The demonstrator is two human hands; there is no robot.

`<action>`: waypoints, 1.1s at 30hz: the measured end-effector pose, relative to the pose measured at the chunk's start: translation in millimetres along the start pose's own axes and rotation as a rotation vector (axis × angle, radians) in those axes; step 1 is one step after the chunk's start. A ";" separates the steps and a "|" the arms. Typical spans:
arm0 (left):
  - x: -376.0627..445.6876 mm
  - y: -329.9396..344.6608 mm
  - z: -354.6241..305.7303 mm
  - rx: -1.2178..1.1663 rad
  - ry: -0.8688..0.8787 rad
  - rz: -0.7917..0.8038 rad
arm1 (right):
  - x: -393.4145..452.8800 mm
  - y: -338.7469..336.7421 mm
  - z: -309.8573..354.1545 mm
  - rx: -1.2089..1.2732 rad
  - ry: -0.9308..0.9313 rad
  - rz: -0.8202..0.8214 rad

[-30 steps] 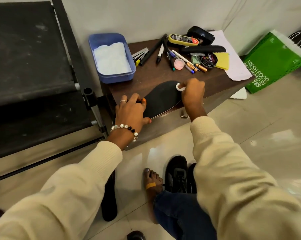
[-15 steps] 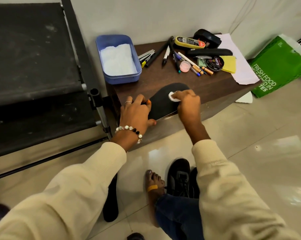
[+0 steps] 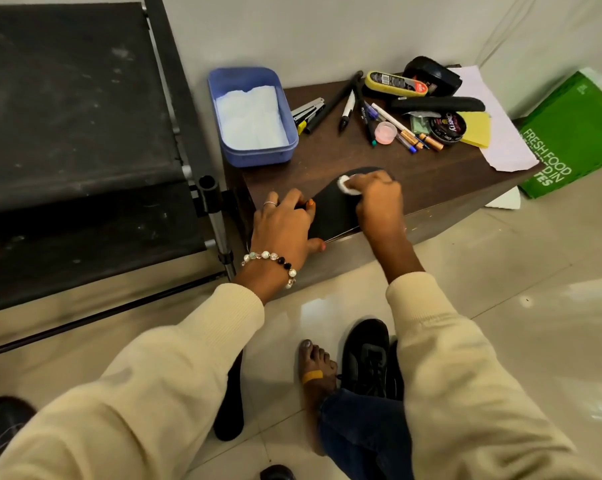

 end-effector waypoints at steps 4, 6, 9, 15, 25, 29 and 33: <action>0.4 1.2 1.1 0.006 0.007 -0.001 | 10.4 -3.4 -22.2 -0.035 0.225 -0.049; 1.0 2.1 1.3 0.004 0.003 0.005 | 8.4 0.4 -12.3 -0.039 0.212 -0.028; 2.1 1.4 1.0 0.007 0.001 -0.004 | 3.7 9.9 19.8 -0.044 -0.043 0.019; -0.3 3.9 6.3 -0.035 0.012 -0.039 | 16.4 1.7 -2.8 -0.060 0.023 -0.044; -33.0 9.0 23.2 0.004 -0.105 -0.028 | 13.0 -9.2 -4.6 -0.047 0.166 -0.005; -41.4 8.9 30.9 -0.160 -0.169 -0.092 | -2.3 -2.7 14.3 0.053 0.111 0.096; -46.7 8.6 34.3 -0.330 -0.240 -0.164 | -34.8 8.3 59.2 0.101 -0.182 -0.003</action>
Point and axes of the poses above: each hand's wrist, its own x-axis towards the middle knuckle, its own y-axis out of the palm, z = x × y, the point moved 6 cm from there along x, towards the middle knuckle, and after that the axes turned 2 degrees about -x, right-handed, at the moved point
